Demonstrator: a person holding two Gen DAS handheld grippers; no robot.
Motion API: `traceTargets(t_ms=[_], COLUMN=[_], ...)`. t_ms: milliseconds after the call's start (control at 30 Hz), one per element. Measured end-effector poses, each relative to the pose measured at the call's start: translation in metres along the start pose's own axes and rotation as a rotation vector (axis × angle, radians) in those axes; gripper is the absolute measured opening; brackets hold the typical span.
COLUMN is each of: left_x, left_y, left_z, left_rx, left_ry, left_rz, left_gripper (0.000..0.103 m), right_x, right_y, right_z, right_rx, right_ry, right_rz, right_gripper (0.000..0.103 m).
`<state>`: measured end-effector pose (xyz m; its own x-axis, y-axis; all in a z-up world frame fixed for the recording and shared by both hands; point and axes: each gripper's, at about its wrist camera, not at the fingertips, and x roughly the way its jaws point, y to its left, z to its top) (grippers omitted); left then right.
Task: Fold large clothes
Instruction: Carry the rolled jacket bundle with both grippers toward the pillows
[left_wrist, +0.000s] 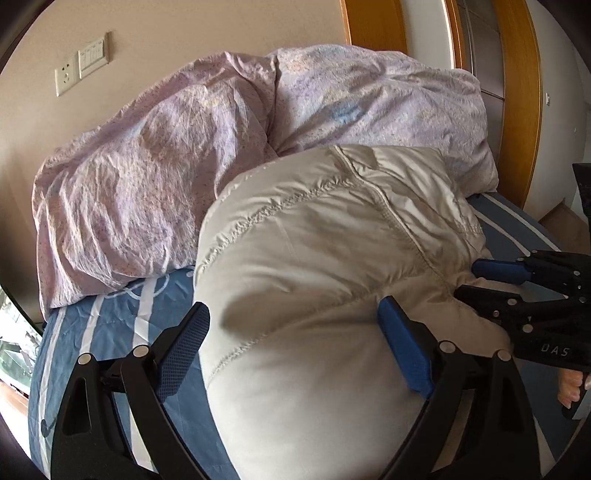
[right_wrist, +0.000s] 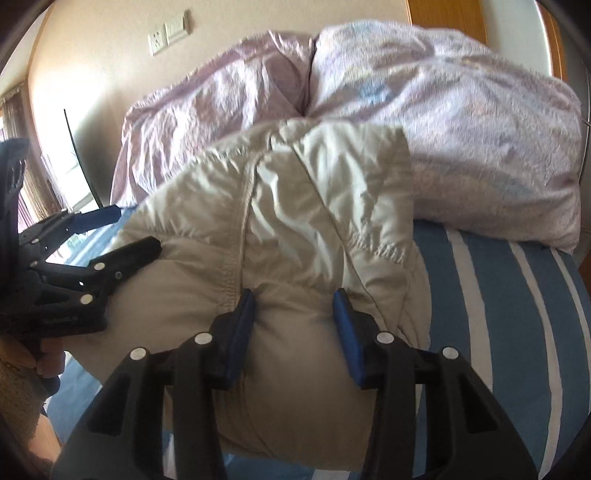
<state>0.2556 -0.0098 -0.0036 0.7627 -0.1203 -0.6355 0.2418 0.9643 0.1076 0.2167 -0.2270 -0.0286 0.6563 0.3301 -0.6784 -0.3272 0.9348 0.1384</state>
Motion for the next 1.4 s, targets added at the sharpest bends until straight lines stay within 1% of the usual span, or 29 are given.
traceTargets(t_ms=[33, 67, 100, 233, 367, 467, 567, 600, 667, 700, 833, 967, 1133, 1267, 1333, 1400], left_x=[0.005, 0.009, 0.012, 0.019, 0.026, 0.029, 0.027, 0.027, 0.026, 0.026, 0.026, 0.026, 0.026, 0.027, 0.027, 0.028], left_y=[-0.001, -0.004, -0.008, -0.027, -0.034, -0.035, -0.032, -0.03, -0.028, -0.028, -0.029, -0.03, -0.029, -0.03, -0.031, -0.032], left_z=[-0.001, -0.003, -0.005, -0.012, -0.015, -0.014, -0.011, -0.011, -0.011, -0.01, -0.01, -0.011, -0.011, -0.011, -0.011, -0.011], left_rx=[-0.008, -0.005, 0.008, 0.052, 0.052, 0.045, 0.027, 0.024, 0.017, 0.014, 0.013, 0.013, 0.013, 0.014, 0.016, 0.019], left_ry=[0.017, 0.021, 0.019, -0.001, -0.007, -0.004, 0.005, 0.005, 0.008, 0.01, 0.013, 0.014, 0.012, 0.01, 0.006, 0.001], left_rz=[-0.018, -0.016, -0.003, 0.06, 0.089, 0.108, 0.098, 0.094, 0.086, 0.085, 0.088, 0.089, 0.089, 0.091, 0.092, 0.091], left_gripper=[0.094, 0.096, 0.097, 0.099, 0.101, 0.102, 0.102, 0.102, 0.102, 0.102, 0.102, 0.102, 0.102, 0.102, 0.102, 0.102], right_x=[0.008, 0.017, 0.024, 0.039, 0.048, 0.054, 0.047, 0.039, 0.02, 0.015, 0.016, 0.027, 0.047, 0.062, 0.075, 0.094], right_y=[-0.003, -0.005, -0.009, -0.019, -0.021, -0.018, -0.02, -0.024, -0.033, -0.036, -0.034, -0.035, -0.047, -0.051, -0.054, -0.064], right_z=[-0.001, -0.003, 0.0, -0.007, -0.012, -0.006, 0.008, 0.014, 0.029, 0.035, 0.068, 0.089, 0.102, 0.104, 0.101, 0.094], right_rx=[0.009, 0.014, 0.019, 0.034, 0.033, 0.019, 0.063, 0.096, 0.164, 0.183, 0.201, 0.237, 0.304, 0.303, 0.305, 0.332], right_ry=[0.015, 0.025, 0.029, 0.026, 0.016, 0.033, 0.031, 0.001, -0.091, -0.114, -0.15, -0.18, -0.167, -0.14, -0.095, -0.043], right_rz=[0.006, 0.01, 0.011, 0.014, -0.003, -0.025, -0.015, -0.003, 0.027, 0.032, 0.02, 0.025, 0.014, -0.03, -0.081, -0.084], right_gripper=[0.044, 0.044, 0.044, 0.044, 0.044, 0.044, 0.044, 0.045, 0.046, 0.048, 0.049, 0.051, 0.051, 0.051, 0.05, 0.049])
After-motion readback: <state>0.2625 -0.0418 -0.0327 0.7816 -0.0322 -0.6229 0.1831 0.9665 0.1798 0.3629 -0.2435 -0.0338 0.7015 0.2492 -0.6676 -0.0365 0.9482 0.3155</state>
